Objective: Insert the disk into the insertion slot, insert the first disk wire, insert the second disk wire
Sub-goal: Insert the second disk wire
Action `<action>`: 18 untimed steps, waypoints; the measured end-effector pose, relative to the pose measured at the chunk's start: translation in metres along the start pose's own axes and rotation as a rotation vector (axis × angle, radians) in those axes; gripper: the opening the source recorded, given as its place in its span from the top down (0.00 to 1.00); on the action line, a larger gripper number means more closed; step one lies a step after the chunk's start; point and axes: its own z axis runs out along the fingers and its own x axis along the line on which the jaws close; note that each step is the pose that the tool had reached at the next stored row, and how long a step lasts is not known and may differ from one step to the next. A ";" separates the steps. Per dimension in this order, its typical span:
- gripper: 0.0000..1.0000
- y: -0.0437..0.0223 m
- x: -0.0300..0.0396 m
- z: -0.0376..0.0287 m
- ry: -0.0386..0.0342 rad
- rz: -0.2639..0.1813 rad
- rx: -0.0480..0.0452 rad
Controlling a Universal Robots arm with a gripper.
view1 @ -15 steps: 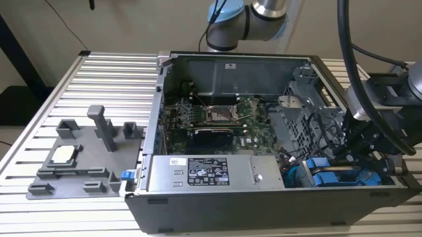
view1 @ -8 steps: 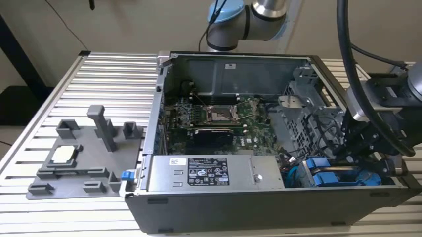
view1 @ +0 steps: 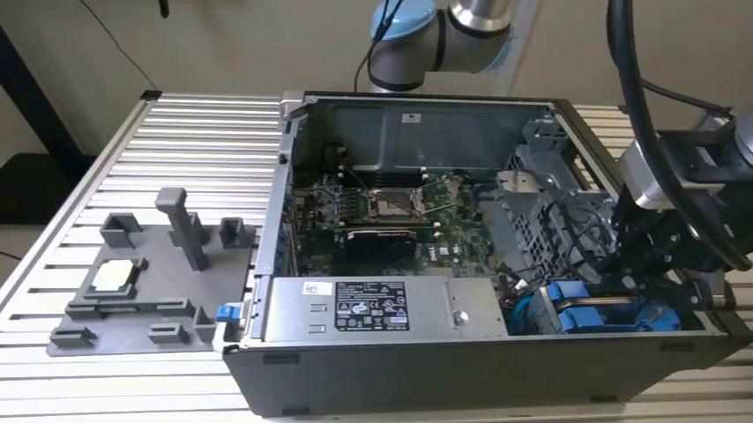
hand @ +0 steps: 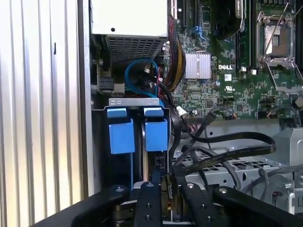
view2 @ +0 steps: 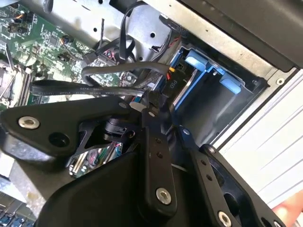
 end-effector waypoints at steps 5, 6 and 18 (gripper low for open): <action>0.76 0.0002 -0.0010 -0.0058 0.0019 0.000 0.0001; 0.76 0.0003 -0.0015 -0.0081 0.0020 0.000 0.0001; 0.78 0.0032 -0.0057 -0.0318 0.0075 0.003 0.0067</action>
